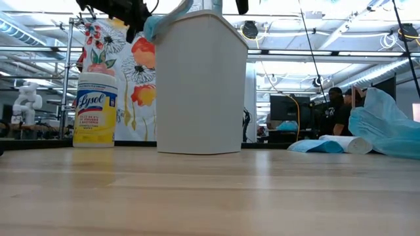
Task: Place trash/remove bag and relplace
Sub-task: Close the trash bag
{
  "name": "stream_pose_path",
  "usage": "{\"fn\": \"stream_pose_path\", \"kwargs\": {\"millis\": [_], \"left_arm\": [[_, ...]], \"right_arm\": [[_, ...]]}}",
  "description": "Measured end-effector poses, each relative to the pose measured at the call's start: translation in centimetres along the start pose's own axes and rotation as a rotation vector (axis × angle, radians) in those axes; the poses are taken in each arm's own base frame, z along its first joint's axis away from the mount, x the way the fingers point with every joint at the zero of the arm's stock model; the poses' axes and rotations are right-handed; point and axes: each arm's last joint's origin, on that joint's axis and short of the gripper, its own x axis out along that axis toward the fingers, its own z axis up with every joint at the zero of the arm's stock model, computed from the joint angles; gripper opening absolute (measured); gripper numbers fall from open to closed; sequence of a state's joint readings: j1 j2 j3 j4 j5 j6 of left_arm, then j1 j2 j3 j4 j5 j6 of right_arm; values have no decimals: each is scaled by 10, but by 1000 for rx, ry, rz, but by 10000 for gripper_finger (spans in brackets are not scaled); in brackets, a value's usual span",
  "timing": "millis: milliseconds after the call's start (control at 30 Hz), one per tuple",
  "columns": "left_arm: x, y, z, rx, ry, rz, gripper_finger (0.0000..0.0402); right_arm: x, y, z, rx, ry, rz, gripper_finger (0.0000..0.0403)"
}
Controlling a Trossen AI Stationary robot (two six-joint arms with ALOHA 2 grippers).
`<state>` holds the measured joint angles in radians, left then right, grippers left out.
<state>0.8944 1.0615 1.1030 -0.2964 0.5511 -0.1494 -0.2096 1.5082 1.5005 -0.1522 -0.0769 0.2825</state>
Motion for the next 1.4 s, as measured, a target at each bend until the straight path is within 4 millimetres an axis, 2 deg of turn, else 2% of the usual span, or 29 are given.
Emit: {"fn": "stream_pose_path", "kwargs": {"millis": [333,900,1167,1400], "left_arm": [[3,-2,8,56,-54,-179,0],[4,-6,10,56,-69,-243,0],[8,-14,10,70,-67,-287,0],[11,-22,10,59,-64,-322,0]], "right_arm": [[14,-4,-9,52,21,-28,0],[14,-3,-3,56,-57,-36,7],[33,-3,-5,43,-145,-4,15],[46,-10,-12,-39,-181,-135,1]]}}
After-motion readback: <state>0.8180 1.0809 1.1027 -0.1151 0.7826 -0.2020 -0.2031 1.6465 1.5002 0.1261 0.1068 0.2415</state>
